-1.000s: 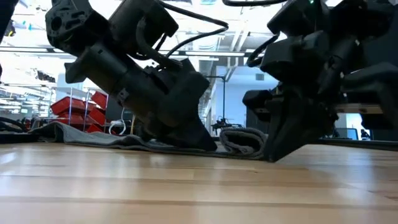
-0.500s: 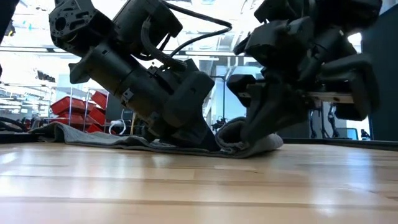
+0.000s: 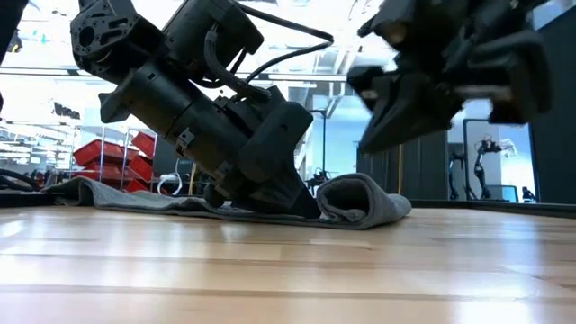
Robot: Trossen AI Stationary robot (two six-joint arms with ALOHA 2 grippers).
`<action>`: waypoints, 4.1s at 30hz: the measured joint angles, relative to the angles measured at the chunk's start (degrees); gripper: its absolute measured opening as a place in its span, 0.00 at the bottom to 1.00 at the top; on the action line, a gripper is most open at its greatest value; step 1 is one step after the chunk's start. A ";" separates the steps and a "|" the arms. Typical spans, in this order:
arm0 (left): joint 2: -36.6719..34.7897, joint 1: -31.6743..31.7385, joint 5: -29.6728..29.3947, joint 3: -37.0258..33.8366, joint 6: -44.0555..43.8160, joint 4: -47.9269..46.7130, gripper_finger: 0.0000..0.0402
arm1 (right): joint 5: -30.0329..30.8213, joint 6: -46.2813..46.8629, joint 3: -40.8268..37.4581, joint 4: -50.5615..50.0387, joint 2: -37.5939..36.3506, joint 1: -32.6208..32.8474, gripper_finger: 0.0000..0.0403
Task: Roll towel
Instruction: Roll the gray towel
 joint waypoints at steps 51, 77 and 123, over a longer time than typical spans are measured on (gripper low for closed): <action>0.07 0.13 -9.77 -0.07 -2.70 -3.04 0.33 | 1.31 0.99 -1.09 9.51 8.73 -7.28 0.00; 0.00 0.31 -9.70 -0.09 -2.56 -3.17 0.33 | -0.04 -1.73 4.39 10.64 15.40 -6.56 0.00; -0.02 -0.22 -9.02 -0.15 0.19 -2.44 0.33 | 10.62 -2.38 4.30 2.52 7.82 -7.45 0.00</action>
